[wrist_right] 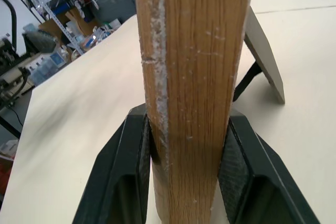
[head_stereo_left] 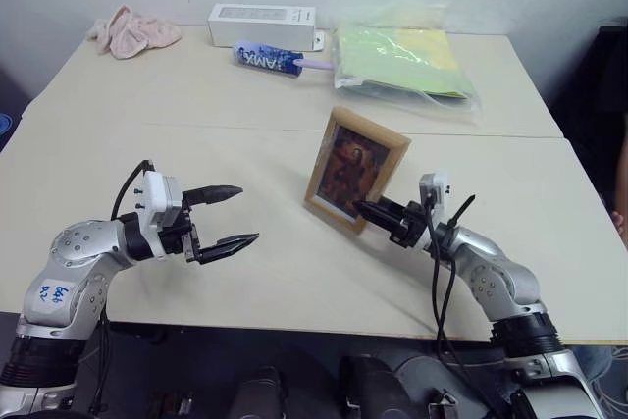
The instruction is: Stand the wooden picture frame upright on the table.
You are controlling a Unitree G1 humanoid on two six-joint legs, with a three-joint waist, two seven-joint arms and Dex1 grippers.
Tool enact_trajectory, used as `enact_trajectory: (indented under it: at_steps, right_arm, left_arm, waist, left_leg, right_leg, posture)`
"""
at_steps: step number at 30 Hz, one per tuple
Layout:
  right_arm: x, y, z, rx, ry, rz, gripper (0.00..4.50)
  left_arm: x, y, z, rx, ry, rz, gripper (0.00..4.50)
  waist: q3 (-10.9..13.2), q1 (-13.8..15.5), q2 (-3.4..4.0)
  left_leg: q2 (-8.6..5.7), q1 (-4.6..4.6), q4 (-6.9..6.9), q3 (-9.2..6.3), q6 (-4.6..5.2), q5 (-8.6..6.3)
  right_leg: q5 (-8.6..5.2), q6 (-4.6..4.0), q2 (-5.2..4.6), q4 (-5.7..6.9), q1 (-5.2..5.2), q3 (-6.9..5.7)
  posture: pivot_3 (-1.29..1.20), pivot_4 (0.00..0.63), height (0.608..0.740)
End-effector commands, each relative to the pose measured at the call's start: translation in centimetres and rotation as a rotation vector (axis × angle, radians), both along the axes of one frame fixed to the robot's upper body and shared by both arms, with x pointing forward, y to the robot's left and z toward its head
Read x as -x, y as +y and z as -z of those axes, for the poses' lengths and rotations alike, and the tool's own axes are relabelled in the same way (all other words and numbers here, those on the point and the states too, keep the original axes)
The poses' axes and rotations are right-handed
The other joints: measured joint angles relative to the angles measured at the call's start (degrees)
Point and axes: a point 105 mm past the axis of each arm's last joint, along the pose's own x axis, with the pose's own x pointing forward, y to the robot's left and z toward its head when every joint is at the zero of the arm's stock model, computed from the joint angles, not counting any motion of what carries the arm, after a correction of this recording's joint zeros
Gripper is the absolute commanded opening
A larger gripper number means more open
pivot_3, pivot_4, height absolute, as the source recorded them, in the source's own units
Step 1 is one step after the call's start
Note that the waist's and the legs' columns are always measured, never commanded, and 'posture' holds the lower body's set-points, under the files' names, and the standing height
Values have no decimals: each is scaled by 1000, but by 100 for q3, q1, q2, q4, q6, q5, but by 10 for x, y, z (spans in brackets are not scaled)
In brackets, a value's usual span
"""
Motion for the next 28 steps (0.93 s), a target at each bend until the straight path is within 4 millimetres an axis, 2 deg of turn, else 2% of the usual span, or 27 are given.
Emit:
enact_trajectory:
  at_steps: [1,6,7,15,18,21,25,28]
  right_arm:
    - [2,-8,28,161,-2,30,1255]
    - [3,-9,15,124,-76,30,1255]
    - [3,-9,14,106,-52,31,2002]
    - [7,-15,8,125,-84,7,4439]
    - [14,-24,3,131,-111,-3,4477]
    - [34,-39,-2,199,-180,-69,4477]
    - [57,-67,-12,458,-491,-107,4477]
    - [66,-85,-8,577,-579,-124,4477]
  left_arm:
    - [-1,2,-13,-9,-60,-7,4500]
    - [-3,6,-13,-17,-57,-25,4500]
    - [-3,6,-12,-20,-56,-27,4500]
    - [-5,10,-8,-36,-43,-38,4500]
    - [-4,16,-3,-56,-31,-51,4500]
    - [1,32,10,-108,-17,-94,4500]
    - [10,61,33,-227,-1,-182,4500]
    - [17,73,40,-256,10,-196,4500]
  waist:
    - [-1,3,0]
    - [-3,4,-2]
    - [-3,4,-2]
    - [-2,-5,0]
    - [-2,6,0]
    - [-1,9,0]
    - [-1,7,1]
    - [0,8,-2]
  left_leg:
    - [0,1,-1,-1,0,0]
    - [0,4,-2,-1,-1,0]
    - [0,4,-2,-1,-2,1]
    - [0,-8,-5,-1,-3,1]
    - [0,-7,-7,-1,-5,2]
    - [0,-7,-11,0,-4,1]
    - [-1,-9,-16,2,0,-2]
    - [-2,-5,-15,5,3,-4]
  right_leg:
    - [0,0,0,0,0,0]
    - [0,0,0,-1,4,0]
    - [0,0,0,-2,4,0]
    - [0,0,0,-5,-8,-1]
    - [0,0,1,-4,-8,-1]
    - [0,0,1,-6,-7,-1]
    - [0,0,2,-22,-7,-2]
    - [0,0,2,-17,-5,1]
  posture:
    - [0,150,740]
    - [0,150,740]
    - [0,150,740]
    - [0,150,740]
    - [0,150,740]
    - [0,150,740]
    - [0,150,740]
    - [0,150,740]
